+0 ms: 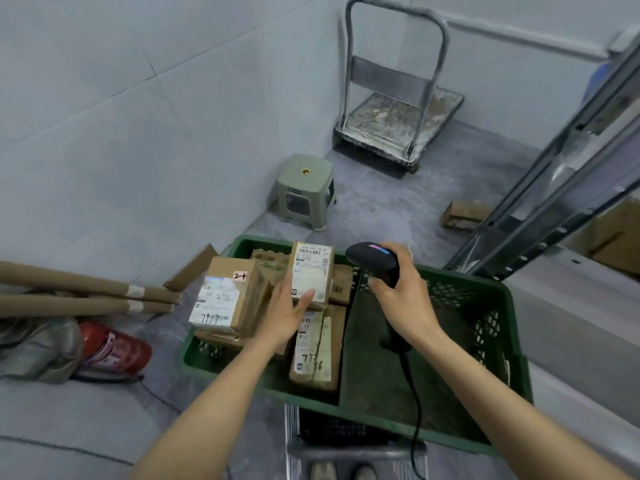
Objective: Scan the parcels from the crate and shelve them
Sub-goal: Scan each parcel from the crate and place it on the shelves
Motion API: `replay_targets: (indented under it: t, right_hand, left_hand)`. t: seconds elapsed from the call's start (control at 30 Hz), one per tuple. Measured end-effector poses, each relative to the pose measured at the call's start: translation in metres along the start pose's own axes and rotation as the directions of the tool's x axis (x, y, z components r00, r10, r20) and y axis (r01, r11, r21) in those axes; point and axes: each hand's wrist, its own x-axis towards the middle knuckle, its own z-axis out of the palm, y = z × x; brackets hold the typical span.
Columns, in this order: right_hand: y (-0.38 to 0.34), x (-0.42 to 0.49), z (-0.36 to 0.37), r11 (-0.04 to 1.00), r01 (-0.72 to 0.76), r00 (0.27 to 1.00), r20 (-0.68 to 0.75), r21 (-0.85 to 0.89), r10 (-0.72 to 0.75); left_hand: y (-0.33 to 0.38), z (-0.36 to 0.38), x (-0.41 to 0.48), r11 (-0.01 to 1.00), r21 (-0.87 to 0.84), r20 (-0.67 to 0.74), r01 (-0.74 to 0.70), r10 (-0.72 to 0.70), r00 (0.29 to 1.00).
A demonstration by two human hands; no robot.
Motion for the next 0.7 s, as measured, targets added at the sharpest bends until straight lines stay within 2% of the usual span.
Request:
replay_targets:
  t: [0.13, 0.3, 0.4, 0.7]
  right_hand:
    - [0.015, 0.012, 0.002, 1.000, -0.026, 1.000, -0.004, -0.016, 0.026]
    - [0.030, 0.022, 0.005, 0.999, -0.040, 0.999, -0.014, -0.034, 0.040]
    - [0.036, 0.025, 0.007, 0.998, -0.040, 0.999, -0.015, -0.040, 0.040]
    - [0.041, 0.028, 0.015, 0.997, -0.075, 0.997, -0.001, -0.022, 0.075]
  left_hand:
    - [-0.009, 0.006, 0.016, 0.995, -0.090, -0.013, -0.041, 0.040, 0.999]
    - [-0.018, 0.012, 0.031, 0.978, -0.209, -0.050, -0.007, -0.003, 0.999]
    - [-0.021, 0.014, 0.037, 0.977, -0.215, -0.085, -0.008, -0.011, 0.996]
    - [-0.033, 0.017, 0.051, 0.968, -0.247, -0.067, 0.049, -0.068, 0.995]
